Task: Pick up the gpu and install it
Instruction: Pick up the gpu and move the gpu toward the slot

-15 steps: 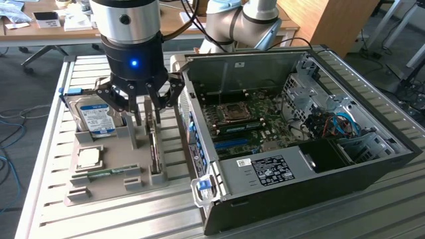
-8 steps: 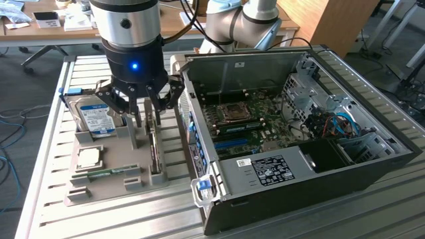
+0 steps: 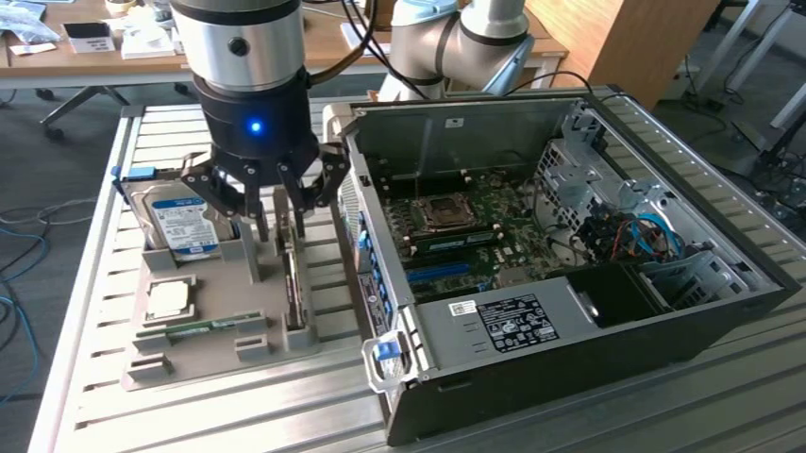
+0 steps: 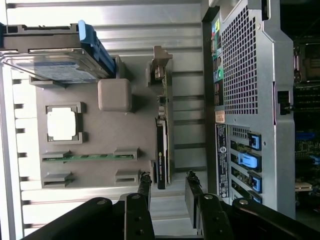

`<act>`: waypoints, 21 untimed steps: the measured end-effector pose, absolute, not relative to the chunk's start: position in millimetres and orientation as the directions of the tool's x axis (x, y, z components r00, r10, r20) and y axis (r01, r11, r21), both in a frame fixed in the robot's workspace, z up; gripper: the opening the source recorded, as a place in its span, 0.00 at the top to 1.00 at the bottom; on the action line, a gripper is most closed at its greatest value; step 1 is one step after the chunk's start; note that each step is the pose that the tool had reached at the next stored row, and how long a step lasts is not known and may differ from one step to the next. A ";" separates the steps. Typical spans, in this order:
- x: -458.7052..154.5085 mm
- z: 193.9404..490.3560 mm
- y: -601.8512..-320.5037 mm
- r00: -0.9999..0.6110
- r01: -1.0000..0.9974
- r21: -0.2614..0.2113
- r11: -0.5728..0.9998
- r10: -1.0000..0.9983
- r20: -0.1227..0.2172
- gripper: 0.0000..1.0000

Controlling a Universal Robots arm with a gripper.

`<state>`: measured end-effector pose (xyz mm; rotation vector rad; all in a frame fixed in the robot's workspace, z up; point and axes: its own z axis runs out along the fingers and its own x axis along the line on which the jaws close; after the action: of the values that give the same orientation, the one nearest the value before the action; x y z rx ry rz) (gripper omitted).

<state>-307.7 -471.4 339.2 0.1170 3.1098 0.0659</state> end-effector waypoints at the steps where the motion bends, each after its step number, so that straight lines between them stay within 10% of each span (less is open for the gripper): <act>1: -307.7 338.7 -471.4 -0.997 0.075 0.043 0.996 0.076 -0.027 0.58; 21: -307.7 333.5 -471.4 -0.997 0.074 0.043 0.996 0.076 -0.027 0.58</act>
<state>-307.7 -471.4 333.5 0.1170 3.1099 0.0657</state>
